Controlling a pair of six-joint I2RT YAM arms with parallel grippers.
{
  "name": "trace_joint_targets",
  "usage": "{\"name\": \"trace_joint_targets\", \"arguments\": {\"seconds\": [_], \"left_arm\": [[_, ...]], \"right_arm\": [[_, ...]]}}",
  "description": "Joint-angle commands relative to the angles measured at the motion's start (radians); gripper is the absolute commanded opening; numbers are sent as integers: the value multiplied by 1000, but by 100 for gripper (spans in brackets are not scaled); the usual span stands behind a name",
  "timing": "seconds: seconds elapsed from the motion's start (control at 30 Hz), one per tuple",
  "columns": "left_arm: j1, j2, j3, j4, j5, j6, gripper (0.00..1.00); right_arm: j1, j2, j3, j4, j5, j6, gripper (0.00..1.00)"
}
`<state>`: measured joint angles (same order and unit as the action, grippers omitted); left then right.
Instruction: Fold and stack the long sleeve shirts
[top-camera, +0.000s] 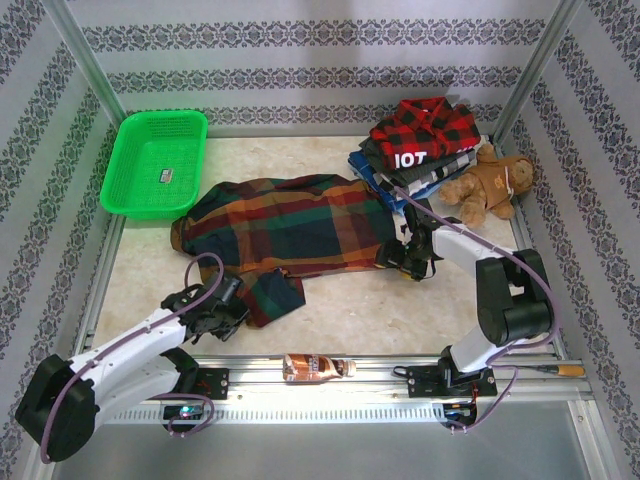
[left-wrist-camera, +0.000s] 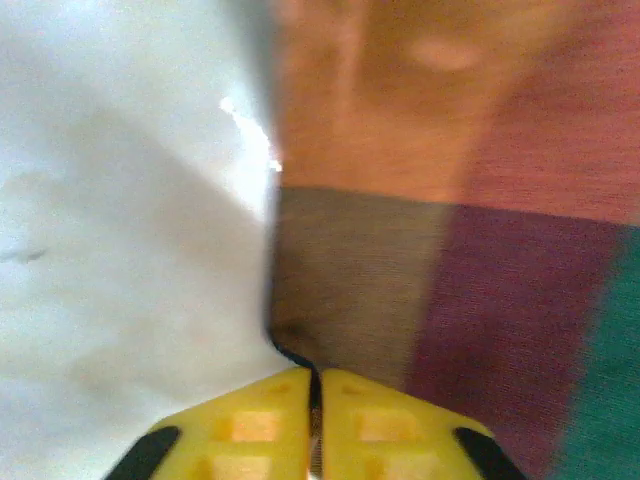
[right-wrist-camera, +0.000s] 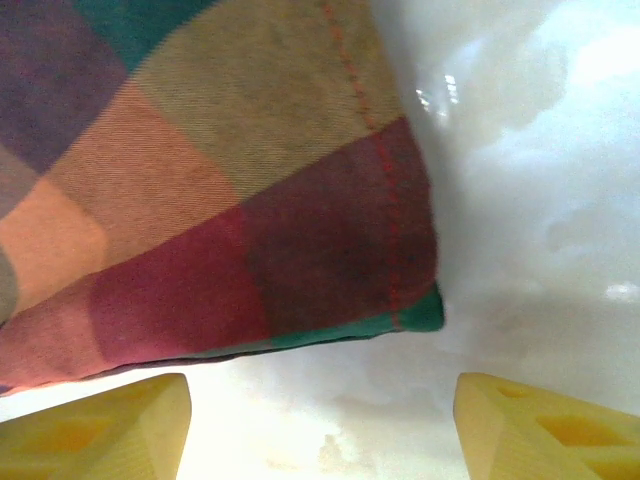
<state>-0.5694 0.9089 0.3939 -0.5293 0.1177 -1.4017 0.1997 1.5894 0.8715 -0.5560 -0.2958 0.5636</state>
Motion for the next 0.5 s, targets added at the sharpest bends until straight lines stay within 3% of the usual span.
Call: {"name": "trace_joint_targets", "arguments": {"seconds": [0.0,0.23,0.47], "left_arm": [[-7,-76,57,-4,-79,37,3],[-6,-217,100,-165,-79,68,0],[-6,-255,207,-309,-55,141,0]], "right_arm": [[-11,22,-9,12,52,28,69],[-25,51,21,45,84,54,62],[-25,107,79,45,105,59,50]]}}
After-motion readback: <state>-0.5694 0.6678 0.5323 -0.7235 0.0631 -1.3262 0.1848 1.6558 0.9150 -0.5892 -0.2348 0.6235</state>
